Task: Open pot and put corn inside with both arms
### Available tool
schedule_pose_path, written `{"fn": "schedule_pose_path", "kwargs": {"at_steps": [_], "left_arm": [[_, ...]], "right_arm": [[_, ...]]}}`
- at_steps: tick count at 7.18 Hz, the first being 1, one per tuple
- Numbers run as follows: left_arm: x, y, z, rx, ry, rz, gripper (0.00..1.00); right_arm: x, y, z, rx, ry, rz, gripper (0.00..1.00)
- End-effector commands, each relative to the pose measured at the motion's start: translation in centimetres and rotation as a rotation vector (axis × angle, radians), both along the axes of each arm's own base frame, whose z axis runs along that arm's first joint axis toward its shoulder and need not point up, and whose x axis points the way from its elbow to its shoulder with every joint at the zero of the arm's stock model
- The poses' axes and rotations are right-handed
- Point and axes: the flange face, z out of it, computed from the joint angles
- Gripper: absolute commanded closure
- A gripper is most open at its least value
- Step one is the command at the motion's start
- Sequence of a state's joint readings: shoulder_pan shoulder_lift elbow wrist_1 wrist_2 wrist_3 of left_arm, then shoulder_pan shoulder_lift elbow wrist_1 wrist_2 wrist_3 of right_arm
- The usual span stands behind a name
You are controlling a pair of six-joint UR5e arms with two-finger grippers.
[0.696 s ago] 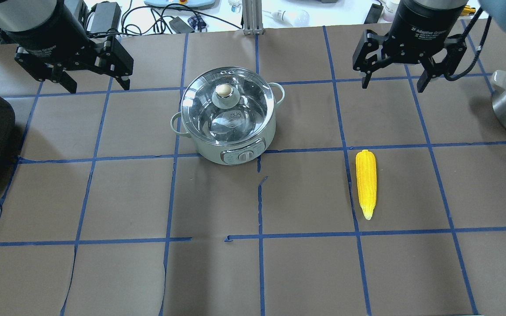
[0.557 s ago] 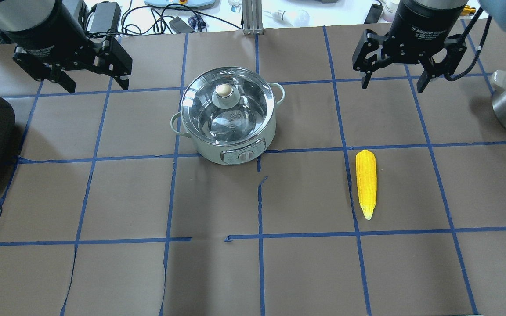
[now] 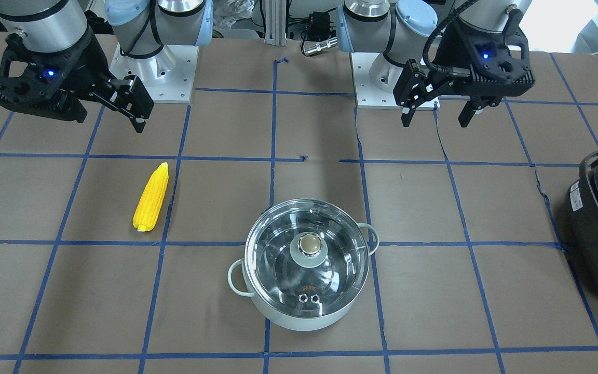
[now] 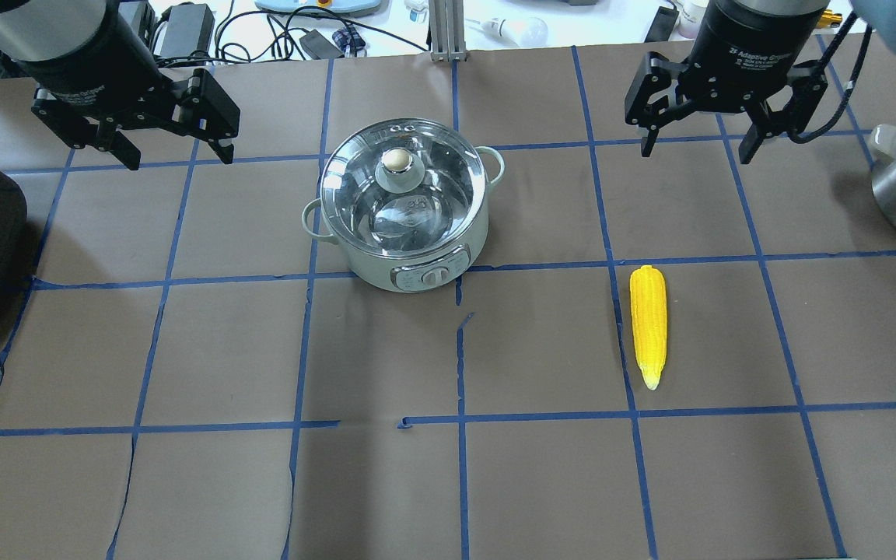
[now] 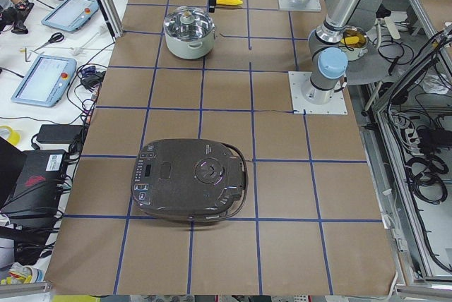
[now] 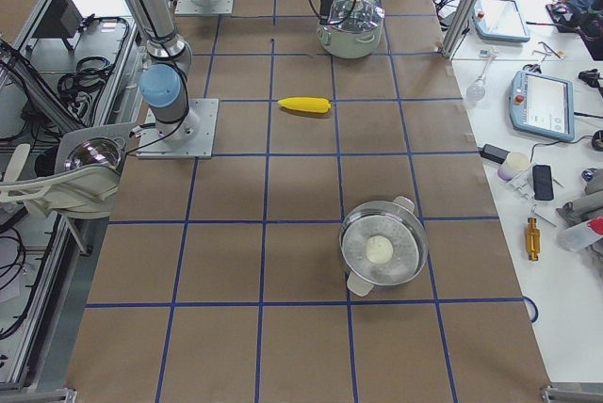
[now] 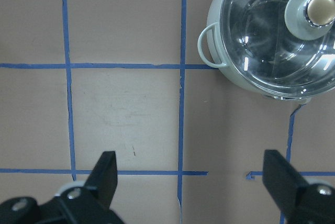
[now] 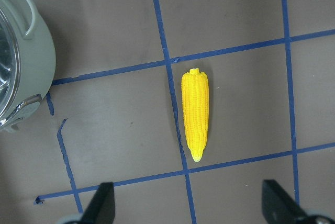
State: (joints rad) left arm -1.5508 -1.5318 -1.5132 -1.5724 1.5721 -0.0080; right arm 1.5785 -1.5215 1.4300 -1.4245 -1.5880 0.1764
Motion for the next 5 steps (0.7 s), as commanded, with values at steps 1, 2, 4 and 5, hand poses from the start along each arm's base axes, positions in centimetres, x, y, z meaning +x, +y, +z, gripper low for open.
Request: {"fn": "schedule_pose_path", "kwargs": {"at_steps": [1,2,4,5], "left_arm": [[-0.01,-0.13,-0.22,0.004,0.002,0.002,0.00],[0.02,-0.13,-0.22,0.005,-0.002,0.001,0.00],[0.02,-0.19,-0.30,0.006,-0.002,0.000,0.00],[0.02,-0.24,-0.37,0.008,-0.002,0.000,0.00]], "right_arm": [[-0.04,-0.05,-0.18,0.002,0.004,0.000,0.00],[0.08,-0.08,-0.15,-0.001,-0.008,0.000,0.00],[-0.16,-0.09,-0.37,0.009,0.001,-0.004,0.00],[0.02,-0.03,-0.14,0.004,-0.002,-0.002,0.00]]}}
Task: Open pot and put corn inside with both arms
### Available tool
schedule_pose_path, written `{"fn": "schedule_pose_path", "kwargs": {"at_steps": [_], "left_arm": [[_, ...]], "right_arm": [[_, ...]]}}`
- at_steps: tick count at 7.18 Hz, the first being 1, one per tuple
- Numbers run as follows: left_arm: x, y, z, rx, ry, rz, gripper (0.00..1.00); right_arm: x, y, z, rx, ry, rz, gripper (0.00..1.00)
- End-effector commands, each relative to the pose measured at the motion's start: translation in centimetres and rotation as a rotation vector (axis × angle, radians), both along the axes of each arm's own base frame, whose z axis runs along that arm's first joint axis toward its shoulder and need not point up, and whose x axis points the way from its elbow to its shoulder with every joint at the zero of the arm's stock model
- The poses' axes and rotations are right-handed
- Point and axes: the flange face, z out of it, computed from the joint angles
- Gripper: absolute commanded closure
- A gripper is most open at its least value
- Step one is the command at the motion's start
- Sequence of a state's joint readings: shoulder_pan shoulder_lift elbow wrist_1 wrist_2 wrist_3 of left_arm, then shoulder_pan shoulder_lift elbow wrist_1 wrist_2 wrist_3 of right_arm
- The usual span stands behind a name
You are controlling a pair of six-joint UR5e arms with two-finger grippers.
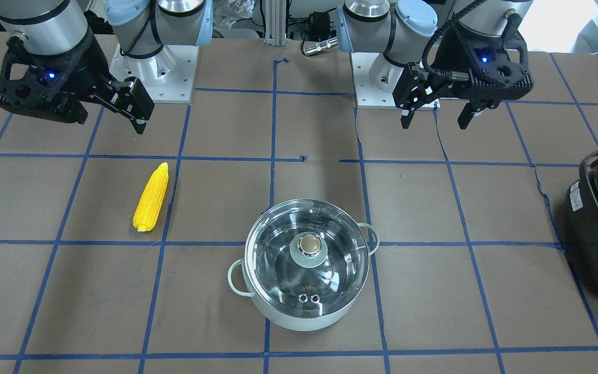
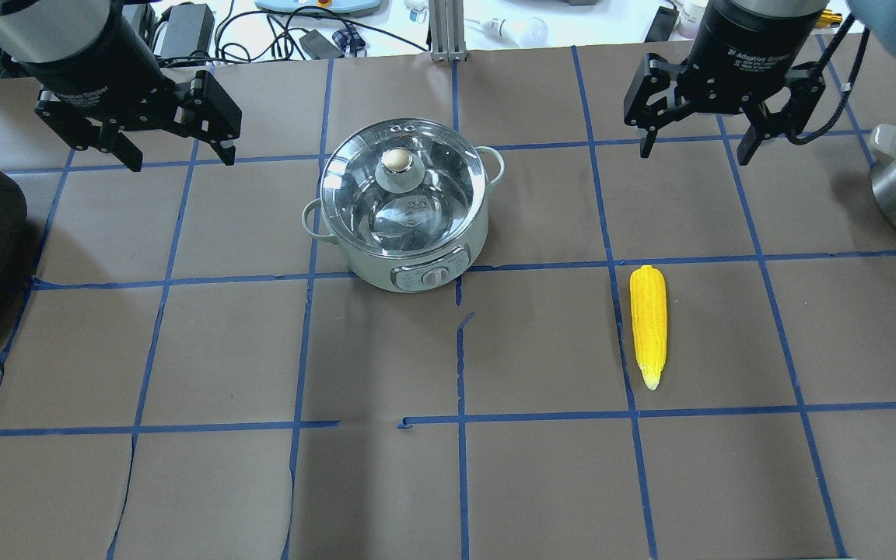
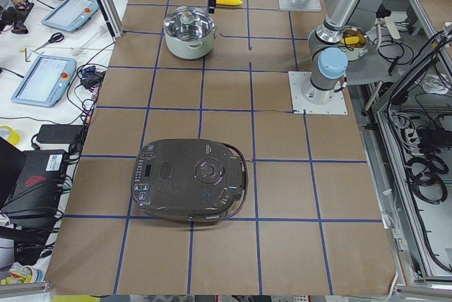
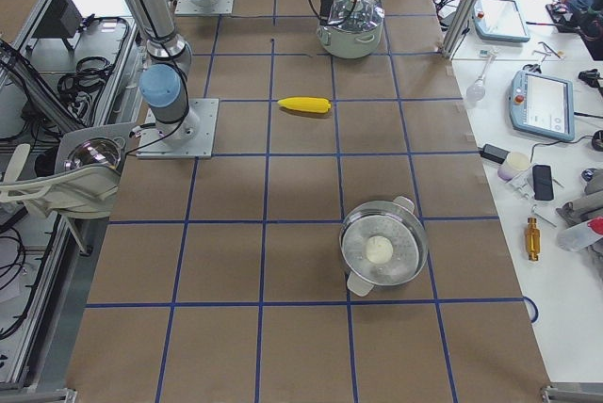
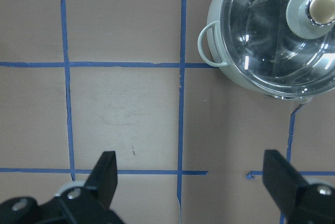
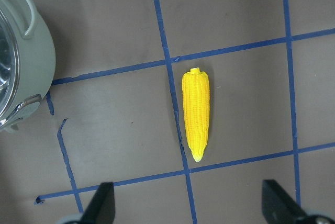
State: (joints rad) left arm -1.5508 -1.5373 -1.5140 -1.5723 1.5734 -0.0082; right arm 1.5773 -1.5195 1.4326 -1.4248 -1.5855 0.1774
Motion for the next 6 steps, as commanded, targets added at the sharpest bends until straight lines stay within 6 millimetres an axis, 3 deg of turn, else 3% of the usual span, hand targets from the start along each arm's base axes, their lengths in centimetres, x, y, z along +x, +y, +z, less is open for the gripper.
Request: {"fn": "schedule_pose_path", "kwargs": {"at_steps": [1,6], "left_arm": [[0.01,-0.10,-0.14,0.003,0.000,-0.001,0.00],[0.04,-0.23,-0.21,0.004,-0.003,0.001,0.00]], "right_arm": [[0.04,0.04,0.03,-0.001,0.002,0.001,0.00],[0.18,-0.08,0.15,-0.007,-0.011,-0.012,0.00]]}}
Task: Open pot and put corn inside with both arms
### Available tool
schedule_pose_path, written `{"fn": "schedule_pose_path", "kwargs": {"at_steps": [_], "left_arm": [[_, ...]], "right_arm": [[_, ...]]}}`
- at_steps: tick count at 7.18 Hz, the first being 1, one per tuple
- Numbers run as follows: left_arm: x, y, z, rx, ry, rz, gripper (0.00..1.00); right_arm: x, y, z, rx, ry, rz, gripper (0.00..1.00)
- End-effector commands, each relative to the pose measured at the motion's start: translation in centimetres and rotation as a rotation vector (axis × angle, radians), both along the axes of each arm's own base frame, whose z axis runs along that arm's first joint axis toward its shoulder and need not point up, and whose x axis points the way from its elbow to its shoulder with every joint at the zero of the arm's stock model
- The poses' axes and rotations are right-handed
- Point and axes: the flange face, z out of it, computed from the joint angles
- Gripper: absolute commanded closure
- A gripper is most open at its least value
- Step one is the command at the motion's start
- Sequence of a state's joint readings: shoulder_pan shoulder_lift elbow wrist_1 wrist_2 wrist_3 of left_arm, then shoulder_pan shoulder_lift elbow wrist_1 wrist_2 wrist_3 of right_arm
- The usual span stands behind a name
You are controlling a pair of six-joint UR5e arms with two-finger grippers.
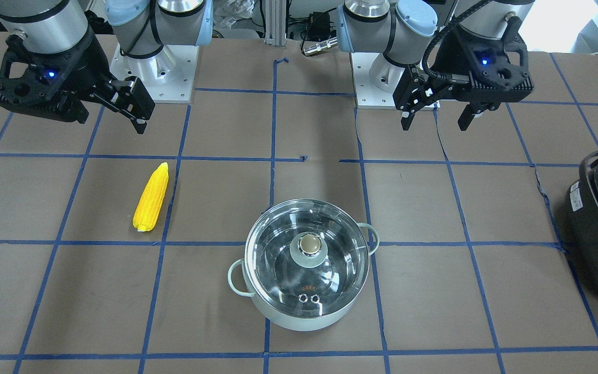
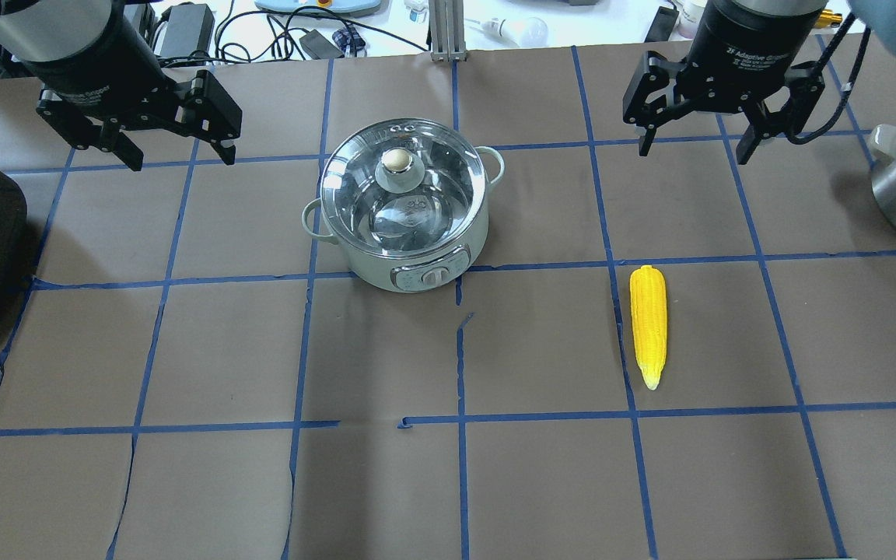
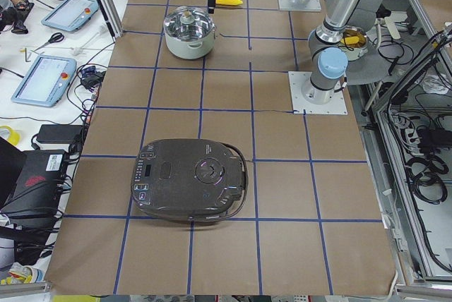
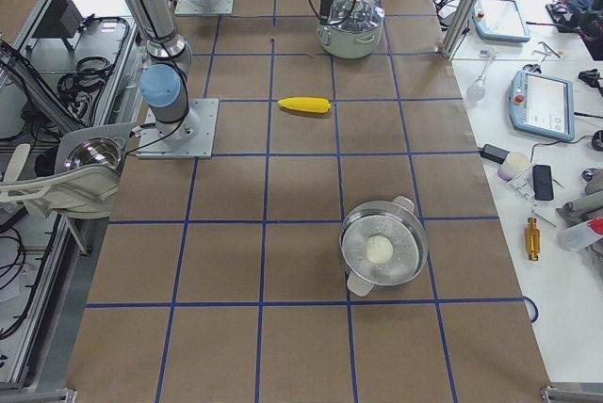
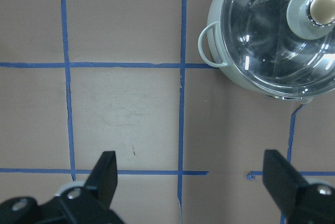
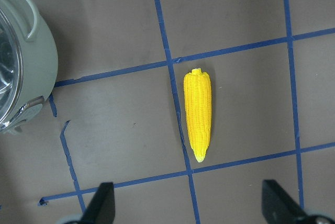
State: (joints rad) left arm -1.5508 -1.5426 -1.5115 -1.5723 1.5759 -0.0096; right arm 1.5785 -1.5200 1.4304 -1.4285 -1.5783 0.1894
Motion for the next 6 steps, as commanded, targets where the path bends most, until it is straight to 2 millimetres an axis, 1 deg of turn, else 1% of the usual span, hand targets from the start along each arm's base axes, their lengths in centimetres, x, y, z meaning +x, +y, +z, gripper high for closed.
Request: {"fn": "schedule_pose_path", "kwargs": {"at_steps": [1,2,3,4,5,6], "left_arm": [[0.0,0.0,0.0,0.000,-0.001,0.000,0.00],[0.0,-0.4,-0.2,0.005,-0.001,0.001,0.00],[-0.2,-1.5,-0.7,0.007,0.007,0.034,0.01],[-2.1,-3.6,-1.0,-0.012,0.015,0.070,0.03],[-5.1,-6.9,-2.3,-0.041,0.025,0.082,0.03],[-7.9,-10.1,-5.2,-0.056,0.029,0.063,0.03]], "right_arm": [[0.0,-0.1,-0.1,0.001,-0.001,-0.001,0.00],[0.0,0.0,-0.1,0.002,-0.001,-0.001,0.00],[0.0,0.0,-0.1,0.002,0.000,-0.001,0.00],[0.0,-0.1,-0.1,0.001,0.005,-0.002,0.00],[-0.2,-0.3,-0.6,0.010,0.011,-0.005,0.00],[-0.3,-0.4,-0.9,0.011,0.016,-0.012,0.00]]}}
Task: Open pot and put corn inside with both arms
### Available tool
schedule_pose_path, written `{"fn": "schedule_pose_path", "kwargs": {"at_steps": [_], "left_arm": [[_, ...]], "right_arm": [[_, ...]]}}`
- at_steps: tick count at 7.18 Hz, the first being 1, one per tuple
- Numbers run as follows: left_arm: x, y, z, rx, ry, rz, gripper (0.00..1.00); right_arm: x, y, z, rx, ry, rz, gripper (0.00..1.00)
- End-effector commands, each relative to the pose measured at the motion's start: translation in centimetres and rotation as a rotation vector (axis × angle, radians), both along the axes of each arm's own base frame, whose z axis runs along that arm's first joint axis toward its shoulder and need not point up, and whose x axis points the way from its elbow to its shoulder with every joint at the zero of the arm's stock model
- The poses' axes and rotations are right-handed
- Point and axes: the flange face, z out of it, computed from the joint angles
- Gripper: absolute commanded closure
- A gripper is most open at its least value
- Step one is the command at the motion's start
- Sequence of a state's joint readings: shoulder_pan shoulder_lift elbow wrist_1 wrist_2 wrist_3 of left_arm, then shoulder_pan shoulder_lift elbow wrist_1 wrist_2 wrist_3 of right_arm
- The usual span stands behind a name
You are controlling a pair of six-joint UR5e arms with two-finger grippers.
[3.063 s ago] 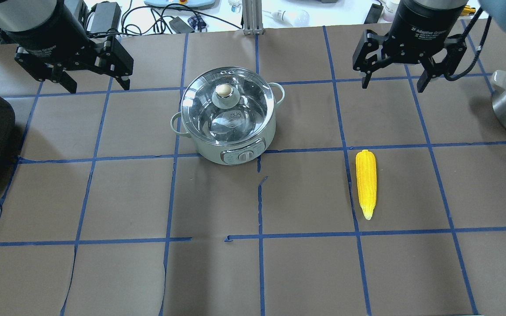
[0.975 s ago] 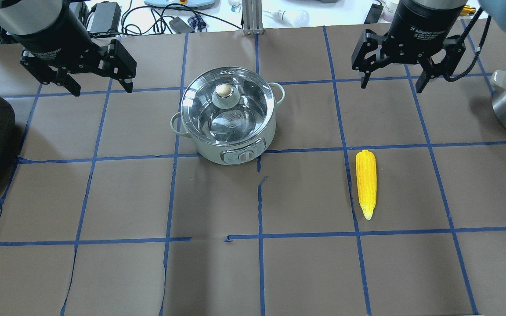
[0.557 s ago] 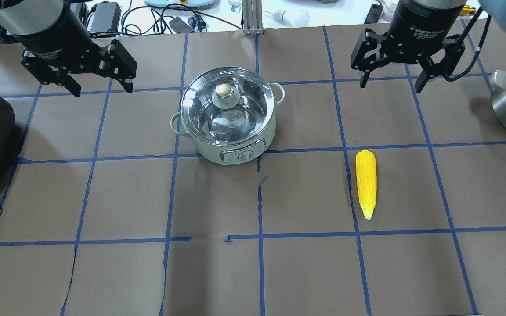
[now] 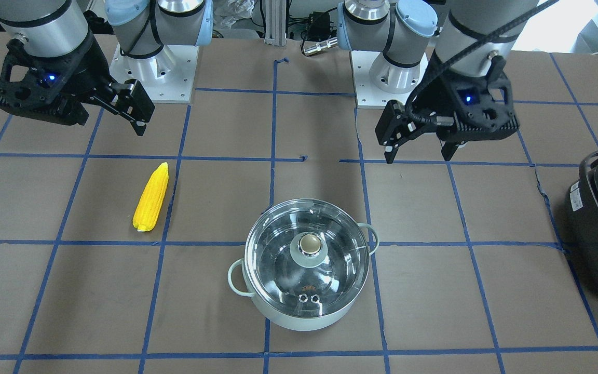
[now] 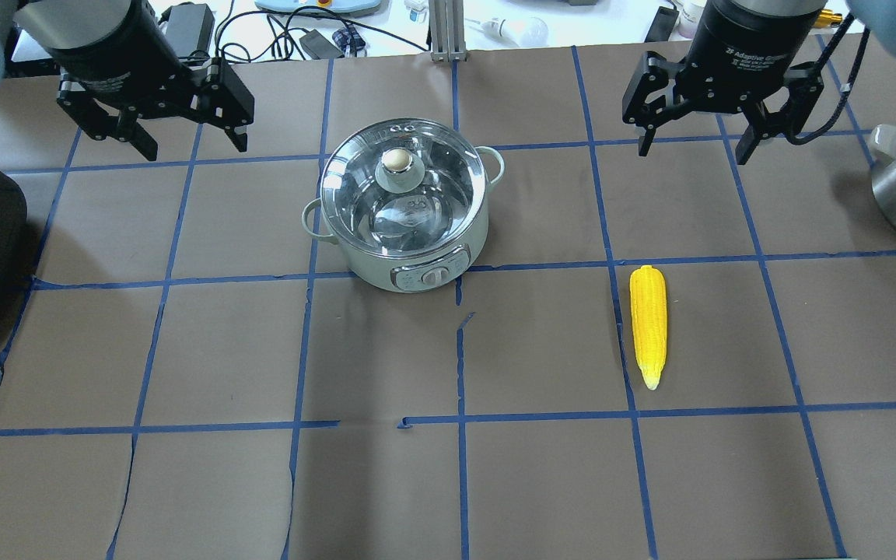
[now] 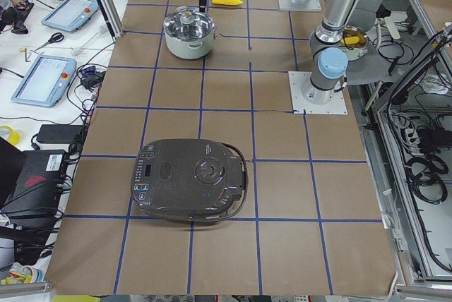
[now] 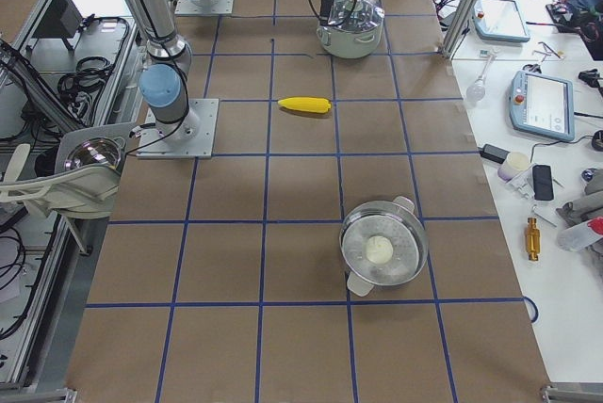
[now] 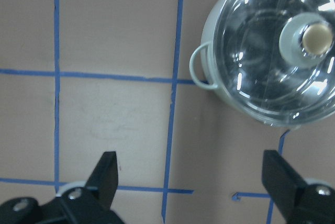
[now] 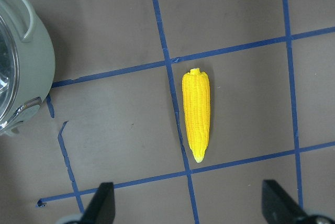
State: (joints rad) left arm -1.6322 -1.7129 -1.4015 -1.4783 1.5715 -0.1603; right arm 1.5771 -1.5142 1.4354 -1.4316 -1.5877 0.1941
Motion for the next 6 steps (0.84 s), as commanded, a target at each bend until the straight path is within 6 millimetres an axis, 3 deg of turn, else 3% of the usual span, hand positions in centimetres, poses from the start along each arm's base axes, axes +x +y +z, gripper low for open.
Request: {"fn": "schedule_pose_path", "kwargs": {"at_steps": [1,2,3,5,6], "left_arm": [[-5.6,-5.8,-6.2,-0.005,-0.002,-0.020,0.03],[-8.0,-7.5,-9.8,-0.010,0.011,0.032,0.03],[-11.1,-7.9,-12.9,0.005,0.007,0.029,0.03],[-13.2,-7.2,-14.5,0.035,0.005,0.010,0.05],[-13.4,-7.1,-14.7,0.039,0.006,0.007,0.07]], "right_arm": [[-0.1,0.0,-1.2,0.024,0.009,-0.067,0.00],[0.0,0.2,-4.1,0.079,-0.001,-0.121,0.00],[0.0,0.1,-7.4,0.075,0.004,-0.128,0.00],[-0.1,0.9,-13.4,0.113,0.019,-0.168,0.00],[-0.1,0.1,-16.8,0.128,0.026,-0.176,0.00]]}}
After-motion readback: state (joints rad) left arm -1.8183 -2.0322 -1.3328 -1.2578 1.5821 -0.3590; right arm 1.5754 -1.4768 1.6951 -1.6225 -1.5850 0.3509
